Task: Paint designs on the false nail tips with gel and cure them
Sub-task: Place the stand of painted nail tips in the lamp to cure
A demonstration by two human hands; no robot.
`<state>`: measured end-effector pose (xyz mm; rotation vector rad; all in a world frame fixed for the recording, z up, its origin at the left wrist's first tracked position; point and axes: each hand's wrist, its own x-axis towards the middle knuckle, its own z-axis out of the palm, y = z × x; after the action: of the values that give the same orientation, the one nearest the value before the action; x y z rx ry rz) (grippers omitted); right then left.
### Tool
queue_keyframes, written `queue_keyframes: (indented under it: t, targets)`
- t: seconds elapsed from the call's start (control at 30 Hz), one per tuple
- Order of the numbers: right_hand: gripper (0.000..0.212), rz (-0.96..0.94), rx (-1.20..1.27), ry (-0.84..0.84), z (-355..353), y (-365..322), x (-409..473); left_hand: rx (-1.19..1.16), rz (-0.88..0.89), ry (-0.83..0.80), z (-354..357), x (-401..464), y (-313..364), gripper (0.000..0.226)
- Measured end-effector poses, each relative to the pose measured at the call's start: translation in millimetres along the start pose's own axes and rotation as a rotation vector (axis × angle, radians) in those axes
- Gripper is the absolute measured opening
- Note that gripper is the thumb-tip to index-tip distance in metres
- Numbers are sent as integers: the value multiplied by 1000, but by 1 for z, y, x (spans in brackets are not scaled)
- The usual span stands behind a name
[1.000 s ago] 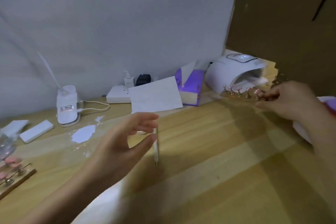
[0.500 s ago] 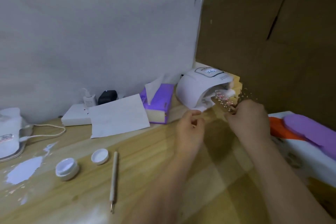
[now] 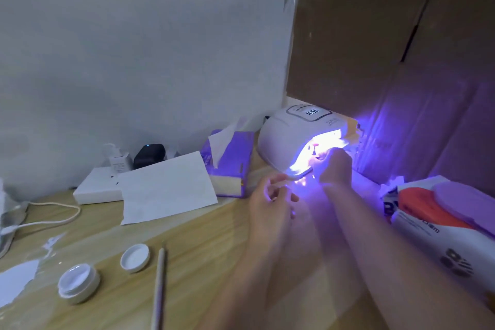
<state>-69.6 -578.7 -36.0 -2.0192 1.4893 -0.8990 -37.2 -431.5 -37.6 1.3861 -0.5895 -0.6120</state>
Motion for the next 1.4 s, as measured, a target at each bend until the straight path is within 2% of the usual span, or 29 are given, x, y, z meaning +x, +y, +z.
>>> queue_keyframes:
  t: [0.1,0.17,0.2,0.27,0.3,0.37,0.47,0.53,0.67,0.77,0.87,0.97,1.07,1.23,1.3,1.4]
  targets:
    - [7,26,209,32,5,-3,2,-15,-23,7,0,1,1,30]
    - [26,60,446,209,4,-8,-8,-44,-33,14,0,2,1,30]
    - [26,33,542,352,0,-13,-15,-54,-35,18,1,3,1,30]
    - [21,-182,520,570,-12,-26,-19,-67,-33,22,2,2,1,29]
    - [23,-313,414,574,-20,-33,-15,-73,-28,24,2,2,1,28]
    - [33,-458,116,364,-32,-48,2,-71,-21,28,3,1,0,27]
    - [43,-332,-301,-88,-38,-66,31,-43,-19,18,3,1,-1,27]
    - [42,-285,-501,-219,-35,-74,40,-31,-19,9,2,1,-1,27]
    - [37,-277,-542,-265,-35,-78,49,-20,-6,1,0,-1,-3,30]
    - [20,-286,-494,-261,-35,-80,55,-53,0,-1,-1,-2,-3,32]
    - [31,-313,-546,-270,-33,-80,55,-79,9,15,-1,-2,-2,30]
    - [43,-332,-458,-281,-35,-74,49,-26,31,7,0,-2,-2,24]
    - [52,-315,-269,-269,-35,-73,25,115,155,-53,2,-18,-2,20]
    - [26,-371,308,-174,-36,-109,-45,181,256,-235,-10,-57,17,17]
    - [24,-436,443,-195,-46,-126,-74,259,446,-240,-33,-81,34,20]
    - [30,-546,636,-167,-60,-143,-124,374,786,-78,-90,-116,52,28]
